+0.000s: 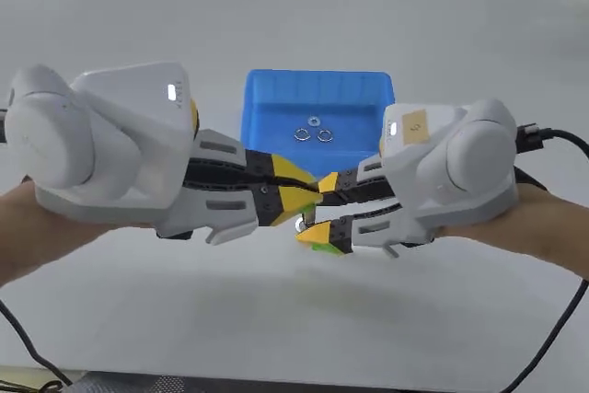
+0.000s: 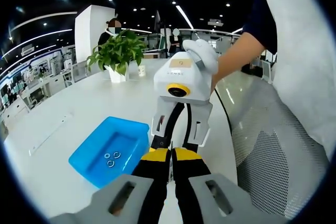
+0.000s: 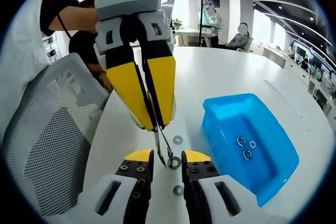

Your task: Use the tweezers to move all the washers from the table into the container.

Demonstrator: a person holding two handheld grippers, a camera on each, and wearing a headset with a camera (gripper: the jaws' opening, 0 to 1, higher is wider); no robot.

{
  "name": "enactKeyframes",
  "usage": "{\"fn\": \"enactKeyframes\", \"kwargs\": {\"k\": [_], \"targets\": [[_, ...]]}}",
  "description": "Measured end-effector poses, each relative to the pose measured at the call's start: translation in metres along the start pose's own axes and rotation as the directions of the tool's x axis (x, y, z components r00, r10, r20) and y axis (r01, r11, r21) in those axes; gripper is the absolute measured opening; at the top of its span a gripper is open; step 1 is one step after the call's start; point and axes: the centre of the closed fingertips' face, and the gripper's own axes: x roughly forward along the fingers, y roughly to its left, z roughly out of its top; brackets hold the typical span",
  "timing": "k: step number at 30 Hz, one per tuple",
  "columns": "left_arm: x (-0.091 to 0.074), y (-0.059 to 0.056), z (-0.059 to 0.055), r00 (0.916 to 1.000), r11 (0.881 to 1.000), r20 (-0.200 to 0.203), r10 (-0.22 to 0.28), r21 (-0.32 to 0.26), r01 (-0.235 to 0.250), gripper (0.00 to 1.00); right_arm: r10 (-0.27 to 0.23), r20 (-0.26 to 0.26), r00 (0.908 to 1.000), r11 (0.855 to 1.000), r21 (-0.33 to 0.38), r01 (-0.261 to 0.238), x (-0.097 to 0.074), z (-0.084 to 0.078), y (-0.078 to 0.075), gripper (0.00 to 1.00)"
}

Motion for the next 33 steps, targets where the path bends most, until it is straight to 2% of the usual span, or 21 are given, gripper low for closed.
{"fn": "enactKeyframes", "kwargs": {"k": [19,23,33], "targets": [[-0.0023,0.0003,-0.0014,1.0000,1.000,-0.002,0.006,0.002,-0.006,0.05,0.028,-0.006,0.9996,0.999,-0.040,-0.028,0.0034,0.0023,0.0043,0.11],[-0.0028,0.0008,-0.0018,0.9999,1.000,-0.009,0.007,0.005,-0.007,0.05,0.022,0.007,0.9997,0.998,-0.062,-0.021,0.0039,0.0026,0.0046,0.10],[-0.0004,0.0013,-0.0001,0.9998,1.000,-0.017,0.005,0.000,-0.005,0.05,0.006,0.010,0.9999,0.999,-0.048,-0.006,0.0033,0.0026,0.0030,0.10]]}}
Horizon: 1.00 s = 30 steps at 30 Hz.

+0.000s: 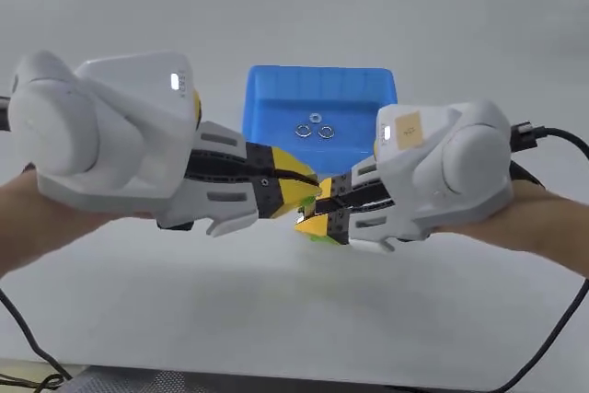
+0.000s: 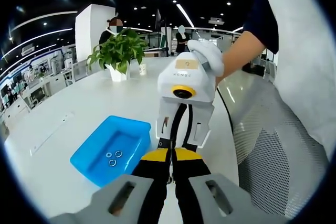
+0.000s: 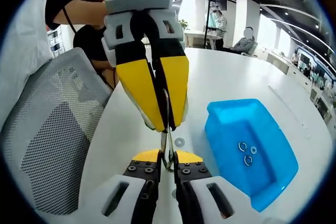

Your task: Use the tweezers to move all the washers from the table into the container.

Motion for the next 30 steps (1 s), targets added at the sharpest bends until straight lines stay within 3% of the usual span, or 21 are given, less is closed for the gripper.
{"fn": "enactKeyframes", "kwargs": {"k": [9,14,30], "targets": [[-0.0011,0.0020,0.0001,1.0000,1.000,-0.001,0.009,-0.017,-0.009,0.06,-0.025,0.024,0.9994,1.000,0.012,0.025,-0.0023,0.0005,-0.0012,0.10],[-0.0006,0.0031,-0.0032,0.9995,1.000,-0.029,0.012,-0.025,-0.012,0.07,-0.033,0.041,0.9986,0.999,0.026,0.032,-0.0033,0.0040,-0.0033,0.10],[-0.0014,0.0059,-0.0020,0.9997,0.999,-0.021,0.013,-0.033,-0.014,0.09,-0.031,0.040,0.9987,0.999,0.027,0.030,-0.0019,0.0047,-0.0024,0.10]]}}
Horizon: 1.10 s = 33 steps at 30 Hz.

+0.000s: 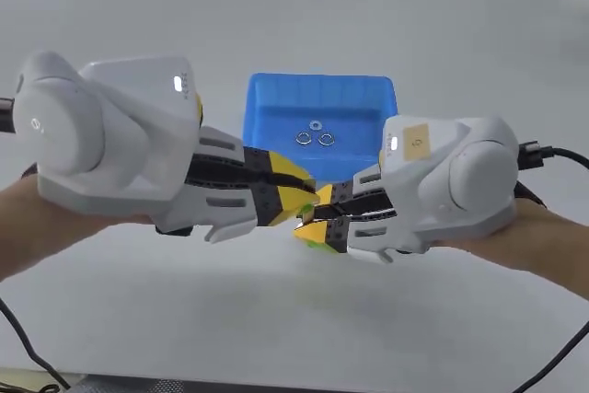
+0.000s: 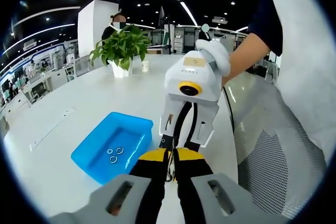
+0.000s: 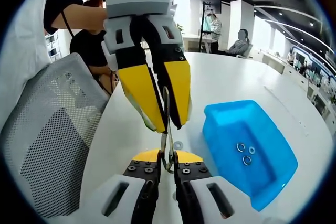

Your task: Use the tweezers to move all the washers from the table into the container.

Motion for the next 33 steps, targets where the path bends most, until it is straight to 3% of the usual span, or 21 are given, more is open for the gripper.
{"fn": "enactKeyframes", "kwargs": {"k": [17,27,33], "targets": [[-0.006,0.000,0.001,1.0000,1.000,0.004,-0.002,0.001,0.002,0.14,-0.017,0.014,0.9998,1.000,0.011,0.017,-0.005,0.005,-0.003,0.10],[-0.019,0.007,-0.005,0.9985,0.998,0.001,0.054,-0.030,-0.054,0.21,-0.036,0.020,0.9991,0.999,0.033,0.036,-0.022,0.014,-0.011,0.10],[-0.028,0.012,-0.007,0.9947,0.994,0.026,0.099,-0.055,-0.098,0.21,-0.040,0.028,0.9988,0.999,0.021,0.039,-0.033,0.027,-0.013,0.10]]}}
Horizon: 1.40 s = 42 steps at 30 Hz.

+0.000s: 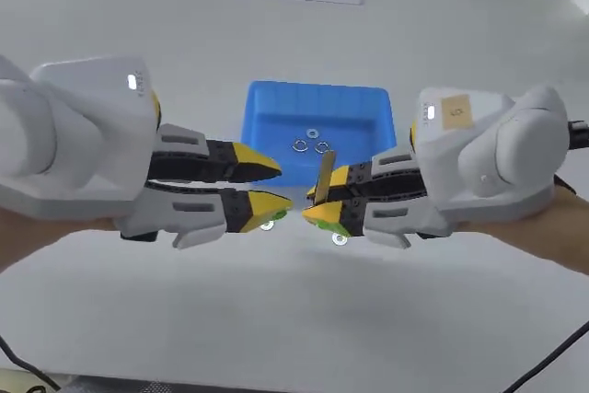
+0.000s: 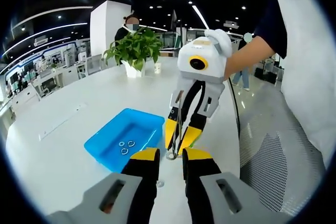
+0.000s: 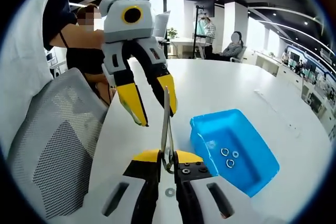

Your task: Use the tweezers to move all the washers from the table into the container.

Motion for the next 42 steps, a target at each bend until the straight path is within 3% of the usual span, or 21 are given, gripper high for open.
{"fn": "enactKeyframes", "kwargs": {"k": [12,20,29,35,42], "targets": [[-0.017,0.012,-0.001,0.9974,0.998,0.041,0.060,-0.031,-0.059,0.21,-0.024,0.023,0.9994,0.999,-0.022,0.024,-0.016,0.029,-0.011,0.10],[-0.025,0.017,-0.008,0.9949,0.995,0.049,0.089,-0.057,-0.086,0.21,-0.081,0.070,0.9942,0.997,-0.008,0.082,-0.027,0.051,-0.044,0.10],[-0.028,0.022,-0.017,0.9941,0.992,0.035,0.103,-0.077,-0.100,0.21,-0.116,0.050,0.9920,0.991,-0.061,0.119,-0.007,0.050,-0.079,0.10],[-0.028,0.027,-0.018,0.9926,0.990,0.030,0.117,-0.088,-0.114,0.21,-0.096,0.019,0.9952,0.992,-0.085,0.097,0.016,0.039,-0.088,0.10],[-0.032,0.032,-0.022,0.9896,0.984,0.016,0.143,-0.108,-0.141,0.21,-0.081,-0.003,0.9967,0.995,-0.065,0.081,0.033,0.018,-0.094,0.10]]}}
